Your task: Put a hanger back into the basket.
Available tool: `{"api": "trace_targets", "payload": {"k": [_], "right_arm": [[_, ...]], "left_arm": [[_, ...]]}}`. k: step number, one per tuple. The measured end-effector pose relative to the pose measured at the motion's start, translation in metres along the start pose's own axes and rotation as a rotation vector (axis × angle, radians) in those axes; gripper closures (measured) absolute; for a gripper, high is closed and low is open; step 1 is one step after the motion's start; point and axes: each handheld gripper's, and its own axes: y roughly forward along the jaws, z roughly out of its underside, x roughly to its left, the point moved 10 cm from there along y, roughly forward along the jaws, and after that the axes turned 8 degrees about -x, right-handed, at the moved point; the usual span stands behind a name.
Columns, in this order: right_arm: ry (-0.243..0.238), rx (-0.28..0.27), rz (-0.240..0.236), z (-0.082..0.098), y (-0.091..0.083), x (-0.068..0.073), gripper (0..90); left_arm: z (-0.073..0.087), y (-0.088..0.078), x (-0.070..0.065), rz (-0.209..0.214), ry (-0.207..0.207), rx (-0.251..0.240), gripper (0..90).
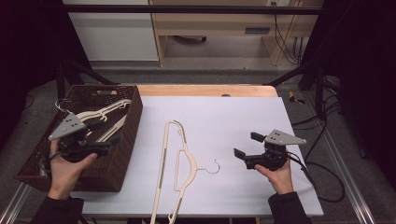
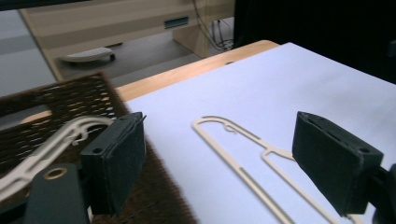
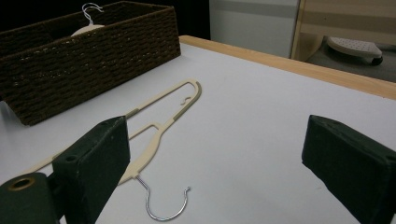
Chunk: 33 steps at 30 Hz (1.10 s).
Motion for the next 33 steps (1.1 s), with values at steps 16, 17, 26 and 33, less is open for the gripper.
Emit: {"api": "trace_targets", "payload": {"k": [16, 17, 26, 33], "right_arm": [[-0.009, 0.03, -0.034, 0.009, 0.011, 0.01, 8.5], [-0.01, 0.033, -0.038, 0.01, 0.012, 0.011, 8.7], [-0.038, 0.066, -0.097, 0.018, 0.031, 0.028, 10.2], [-0.059, 0.123, -0.142, 0.032, 0.047, 0.041, 15.5]], "left_arm": [[0.041, 0.039, -0.068, 0.092, 0.018, 0.062, 16.9], [0.043, 0.041, -0.071, 0.1, 0.021, 0.067, 17.0], [0.067, 0.058, -0.096, 0.165, 0.043, 0.1, 17.0], [0.086, 0.064, -0.104, 0.188, 0.044, 0.142, 16.9]]}}
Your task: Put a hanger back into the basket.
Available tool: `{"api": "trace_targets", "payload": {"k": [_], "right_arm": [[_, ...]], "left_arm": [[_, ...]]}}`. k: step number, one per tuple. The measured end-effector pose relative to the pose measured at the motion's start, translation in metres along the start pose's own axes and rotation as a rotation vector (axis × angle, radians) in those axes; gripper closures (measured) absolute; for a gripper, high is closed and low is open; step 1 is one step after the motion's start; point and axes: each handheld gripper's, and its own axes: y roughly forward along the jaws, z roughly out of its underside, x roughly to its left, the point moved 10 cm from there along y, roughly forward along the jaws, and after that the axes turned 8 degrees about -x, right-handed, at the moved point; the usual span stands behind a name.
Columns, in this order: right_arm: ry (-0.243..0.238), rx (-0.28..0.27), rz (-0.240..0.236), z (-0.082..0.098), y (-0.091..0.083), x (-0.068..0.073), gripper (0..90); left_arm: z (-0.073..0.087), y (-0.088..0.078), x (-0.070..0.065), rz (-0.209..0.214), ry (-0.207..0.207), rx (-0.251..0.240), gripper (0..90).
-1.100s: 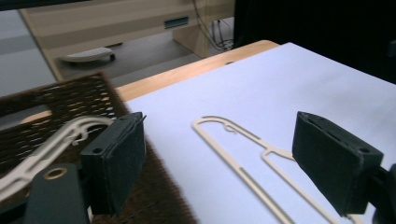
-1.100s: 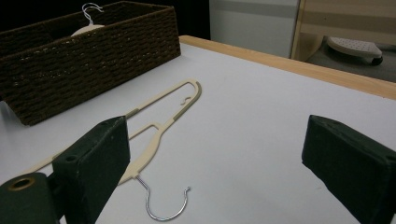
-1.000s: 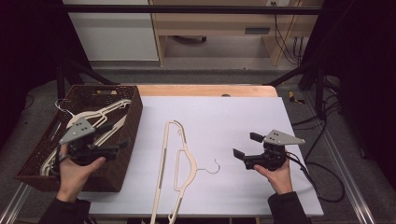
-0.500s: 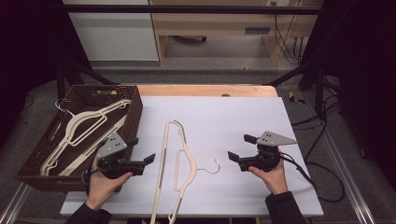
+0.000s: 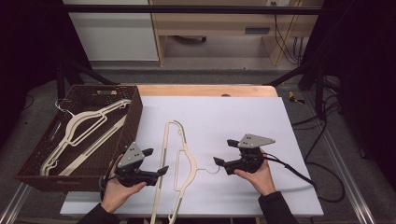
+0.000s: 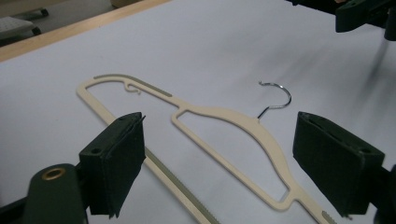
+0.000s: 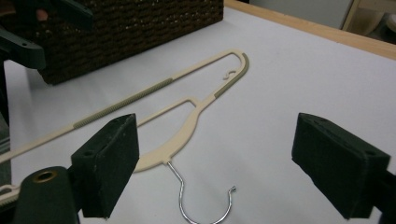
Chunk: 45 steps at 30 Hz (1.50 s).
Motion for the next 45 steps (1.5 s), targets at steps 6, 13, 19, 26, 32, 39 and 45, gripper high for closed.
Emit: {"api": "trace_targets", "payload": {"k": [6, 13, 19, 26, 32, 39, 45], "right_arm": [[-0.041, 0.074, -0.038, 0.015, 0.02, 0.009, 26.6], [-0.063, 0.155, -0.092, 0.037, 0.041, 0.015, 40.3], [-0.092, 0.209, -0.125, 0.05, 0.054, 0.023, 49.2], [-0.098, 0.256, -0.139, 0.062, 0.062, 0.021, 61.8], [-0.101, 0.293, -0.154, 0.07, 0.066, 0.022, 70.1], [-0.169, 0.341, -0.158, 0.073, 0.067, 0.026, 80.4], [-0.157, 0.362, -0.175, 0.073, 0.068, 0.028, 86.1]], "left_arm": [[0.012, 0.004, -0.001, 0.009, -0.008, 0.03, 16.9], [0.019, 0.008, -0.001, 0.01, -0.004, 0.059, 16.7], [0.021, 0.01, -0.002, 0.011, -0.004, 0.067, 16.6], [0.024, 0.012, -0.001, 0.02, -0.007, 0.078, 16.5], [0.024, 0.013, -0.002, 0.034, -0.012, 0.077, 15.5], [0.026, 0.015, -0.005, 0.046, -0.007, 0.086, 13.4], [0.025, 0.017, -0.008, 0.054, -0.008, 0.087, 13.4]]}}
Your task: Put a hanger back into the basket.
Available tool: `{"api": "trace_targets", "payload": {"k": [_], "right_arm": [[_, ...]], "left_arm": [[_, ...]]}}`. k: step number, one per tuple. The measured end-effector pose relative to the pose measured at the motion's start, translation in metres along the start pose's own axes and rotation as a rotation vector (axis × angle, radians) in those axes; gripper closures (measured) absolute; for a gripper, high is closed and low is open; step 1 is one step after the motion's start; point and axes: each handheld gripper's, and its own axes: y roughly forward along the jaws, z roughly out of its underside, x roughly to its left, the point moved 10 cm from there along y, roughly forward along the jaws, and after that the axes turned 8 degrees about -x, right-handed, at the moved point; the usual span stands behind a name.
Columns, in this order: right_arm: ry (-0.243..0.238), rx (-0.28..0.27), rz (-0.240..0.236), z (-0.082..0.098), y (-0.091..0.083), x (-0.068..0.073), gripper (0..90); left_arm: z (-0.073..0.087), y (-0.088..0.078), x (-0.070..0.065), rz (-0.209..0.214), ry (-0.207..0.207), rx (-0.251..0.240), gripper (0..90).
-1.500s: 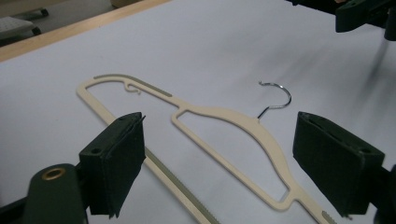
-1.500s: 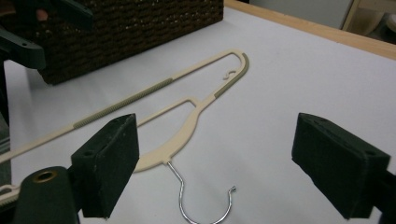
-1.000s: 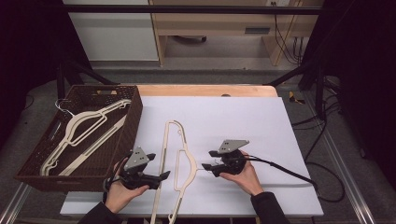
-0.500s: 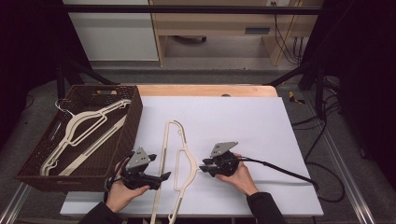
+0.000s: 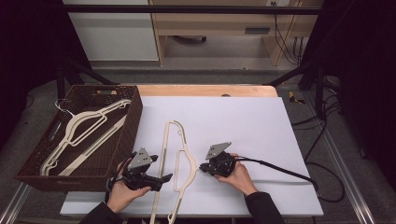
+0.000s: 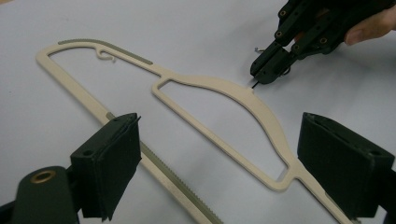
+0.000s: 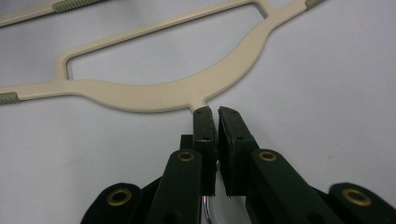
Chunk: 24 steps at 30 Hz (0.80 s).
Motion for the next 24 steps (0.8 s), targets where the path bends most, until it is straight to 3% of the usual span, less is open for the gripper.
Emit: {"api": "trace_targets", "payload": {"k": [7, 18, 22, 24], "right_arm": [[-0.003, 0.002, -0.03, 0.0, -0.001, 0.0, 87.4], [0.007, 0.001, -0.026, -0.001, -0.002, -0.001, 87.6], [-0.007, -0.019, -0.033, -0.002, 0.001, -0.001, 79.7], [0.01, -0.033, -0.035, -0.003, 0.004, 0.001, 80.3]], "left_arm": [[0.0, 0.006, -0.01, 0.028, 0.014, 0.016, 13.6], [0.004, 0.022, -0.028, 0.066, 0.036, 0.066, 13.5], [0.004, 0.021, -0.026, 0.064, 0.031, 0.062, 13.6], [0.003, 0.02, -0.025, 0.063, 0.03, 0.058, 13.6]]}}
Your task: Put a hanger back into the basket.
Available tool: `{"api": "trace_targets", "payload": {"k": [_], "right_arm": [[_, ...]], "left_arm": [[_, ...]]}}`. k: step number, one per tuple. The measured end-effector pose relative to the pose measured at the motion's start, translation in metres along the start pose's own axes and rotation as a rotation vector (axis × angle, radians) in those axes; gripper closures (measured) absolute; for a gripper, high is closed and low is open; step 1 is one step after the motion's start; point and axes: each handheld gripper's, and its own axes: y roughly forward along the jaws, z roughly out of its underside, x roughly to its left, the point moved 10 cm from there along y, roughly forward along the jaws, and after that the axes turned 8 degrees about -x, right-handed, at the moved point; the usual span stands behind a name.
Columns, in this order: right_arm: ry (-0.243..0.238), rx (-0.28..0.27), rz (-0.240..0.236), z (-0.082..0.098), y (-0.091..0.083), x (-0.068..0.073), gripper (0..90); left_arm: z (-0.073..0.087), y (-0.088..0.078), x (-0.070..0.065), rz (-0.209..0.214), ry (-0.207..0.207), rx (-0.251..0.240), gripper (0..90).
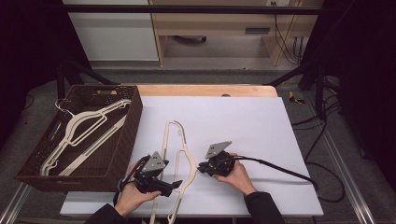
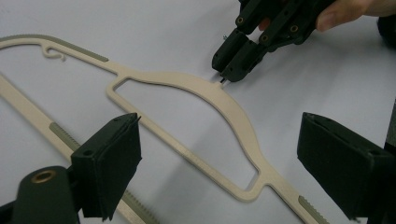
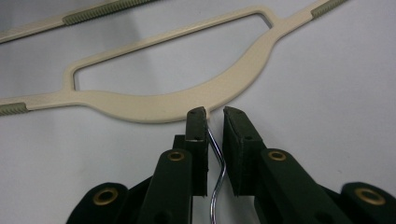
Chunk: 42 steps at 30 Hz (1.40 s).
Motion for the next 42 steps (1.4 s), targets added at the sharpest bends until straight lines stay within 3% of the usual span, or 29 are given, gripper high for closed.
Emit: {"api": "trace_targets", "payload": {"k": [8, 17, 22, 25, 28, 31, 35, 39, 42], "right_arm": [[-0.054, -0.011, -0.016, 0.001, 0.0, 0.001, 87.5], [-0.023, -0.025, -0.048, -0.008, -0.01, 0.003, 88.8], [-0.018, -0.059, -0.044, -0.019, -0.022, 0.004, 90.0], [-0.033, -0.049, -0.039, -0.016, -0.022, 0.004, 90.0], [-0.018, -0.046, -0.035, -0.012, -0.015, 0.003, 90.0], [-0.001, -0.028, 0.006, -0.007, -0.011, -0.001, 81.0], [0.016, 0.012, 0.011, 0.003, -0.008, 0.002, 75.2], [-0.018, 0.005, 0.041, 0.006, -0.006, 0.003, 84.1], [-0.026, -0.021, 0.012, 0.007, -0.006, 0.004, 87.0]], "left_arm": [[0.0, 0.001, -0.002, 0.009, -0.004, 0.004, 13.6], [-0.001, 0.019, -0.012, 0.02, -0.006, 0.058, 15.5], [0.004, 0.038, -0.023, 0.036, 0.009, 0.118, 18.4], [0.003, 0.038, -0.024, 0.04, 0.016, 0.118, 18.8], [0.002, 0.032, -0.02, 0.028, -0.001, 0.091, 18.7], [0.002, 0.028, -0.016, 0.017, -0.01, 0.074, 18.7], [0.002, 0.026, -0.015, 0.015, -0.013, 0.065, 18.2], [0.003, 0.027, -0.016, 0.023, -0.007, 0.072, 18.1], [0.002, 0.029, -0.017, 0.027, -0.011, 0.07, 18.1]]}}
